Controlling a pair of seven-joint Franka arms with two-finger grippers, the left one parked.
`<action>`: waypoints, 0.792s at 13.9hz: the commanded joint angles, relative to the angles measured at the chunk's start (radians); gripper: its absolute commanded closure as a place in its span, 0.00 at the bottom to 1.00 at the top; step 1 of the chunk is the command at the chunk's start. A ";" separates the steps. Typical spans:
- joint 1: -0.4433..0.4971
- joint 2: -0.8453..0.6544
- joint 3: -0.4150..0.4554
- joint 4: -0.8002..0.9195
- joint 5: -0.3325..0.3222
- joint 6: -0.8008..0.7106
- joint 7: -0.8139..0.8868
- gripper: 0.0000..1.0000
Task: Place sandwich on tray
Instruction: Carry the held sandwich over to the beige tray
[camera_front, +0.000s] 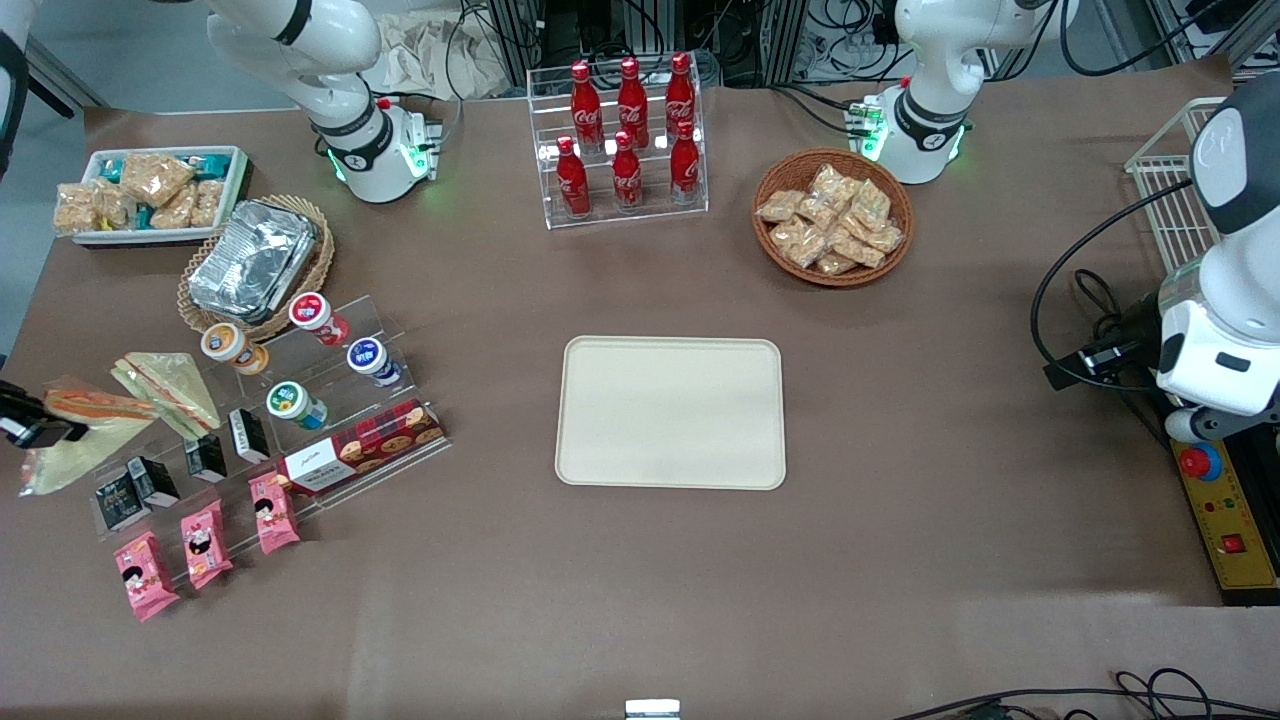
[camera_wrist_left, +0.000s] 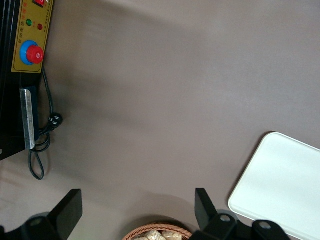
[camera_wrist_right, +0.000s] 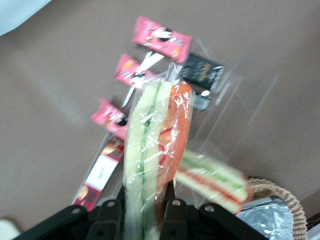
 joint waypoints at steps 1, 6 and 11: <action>0.058 -0.019 0.039 0.004 0.043 -0.028 0.010 0.71; 0.137 -0.033 0.140 0.004 0.152 -0.029 0.266 0.71; 0.377 0.002 0.159 0.002 0.144 0.036 0.620 0.71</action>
